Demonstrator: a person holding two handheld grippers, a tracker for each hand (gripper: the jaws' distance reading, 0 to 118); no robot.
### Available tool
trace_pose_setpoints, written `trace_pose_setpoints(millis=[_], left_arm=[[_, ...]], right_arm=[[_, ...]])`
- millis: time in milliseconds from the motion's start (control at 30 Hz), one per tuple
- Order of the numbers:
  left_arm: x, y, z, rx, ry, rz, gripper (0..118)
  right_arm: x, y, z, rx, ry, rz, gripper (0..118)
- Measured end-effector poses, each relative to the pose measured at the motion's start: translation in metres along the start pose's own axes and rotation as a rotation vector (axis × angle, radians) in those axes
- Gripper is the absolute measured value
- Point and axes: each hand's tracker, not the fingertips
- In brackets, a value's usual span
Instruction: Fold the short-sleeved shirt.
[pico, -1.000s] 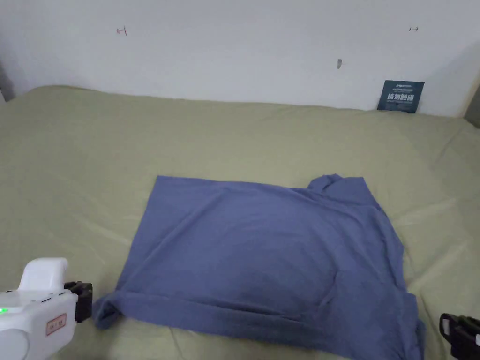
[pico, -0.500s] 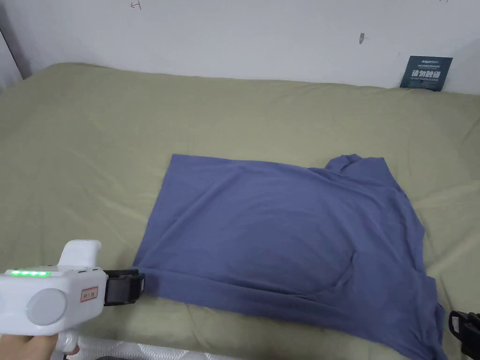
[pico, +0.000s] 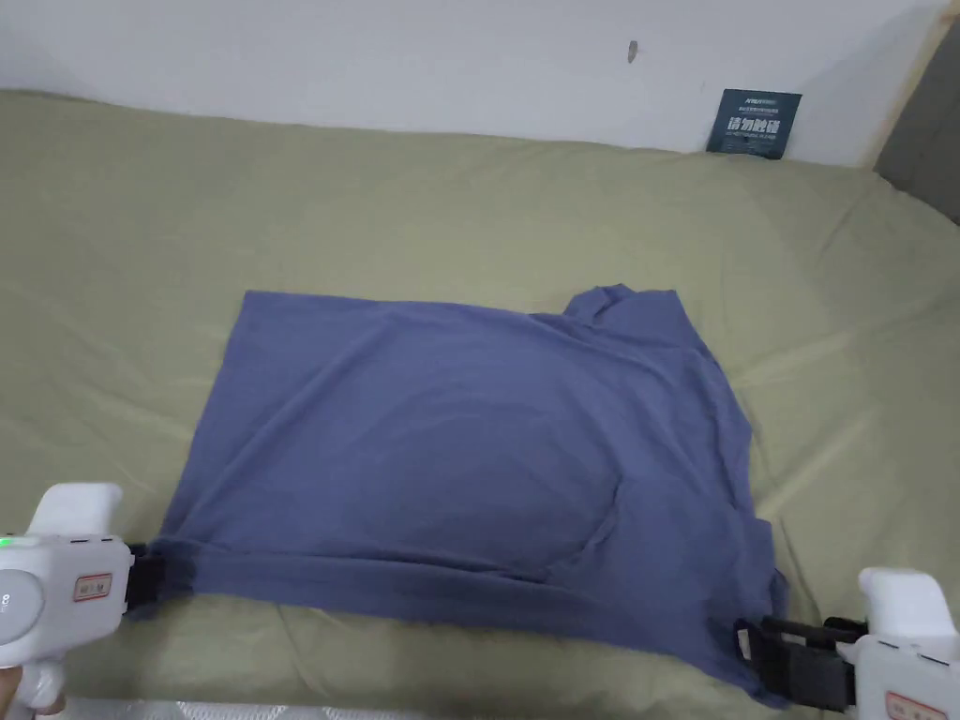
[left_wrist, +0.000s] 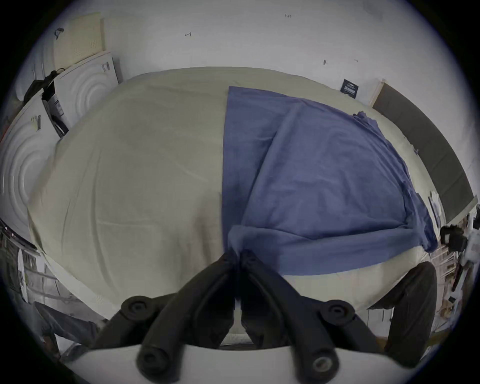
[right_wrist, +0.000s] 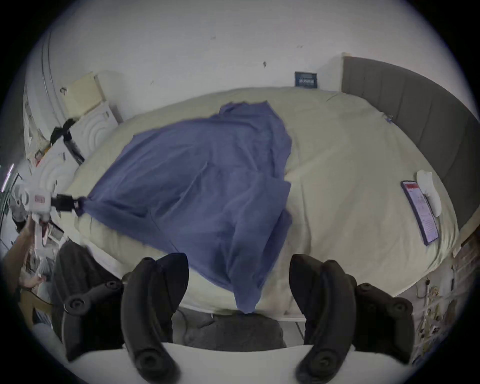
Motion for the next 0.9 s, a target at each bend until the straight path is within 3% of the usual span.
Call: trace_pose_setpoints(millis=[100, 133, 167, 200, 400, 600, 900], left_arm=[[-0.001, 0.001, 0.0, 0.003, -0.006, 0.029, 0], [-0.002, 0.001, 0.001, 0.004, -0.005, 0.031, 0], [0.004, 0.0, 0.005, 0.005, -0.005, 0.032, 0], [0.004, 0.0, 0.006, 0.004, -0.004, 0.032, 0], [0.006, 0.006, 0.015, 0.011, -0.011, 0.023, 0], [0.007, 0.049, 0.024, 0.058, -0.029, -0.008, 0], [0.011, 0.156, -0.025, 0.05, -0.058, -0.034, 0]], right_arm=[[0.001, -0.008, -0.025, -0.082, -0.045, 0.022, 82], [0.004, -0.009, -0.029, -0.084, -0.037, 0.028, 67], [0.006, -0.01, -0.032, -0.119, -0.025, 0.026, 25], [0.008, -0.009, -0.032, -0.132, -0.032, 0.043, 3], [0.012, 0.013, 0.002, -0.03, -0.044, 0.059, 3], [-0.001, 0.087, 0.016, 0.093, -0.04, 0.068, 3], [0.027, 0.197, -0.07, 0.072, -0.082, 0.115, 3]])
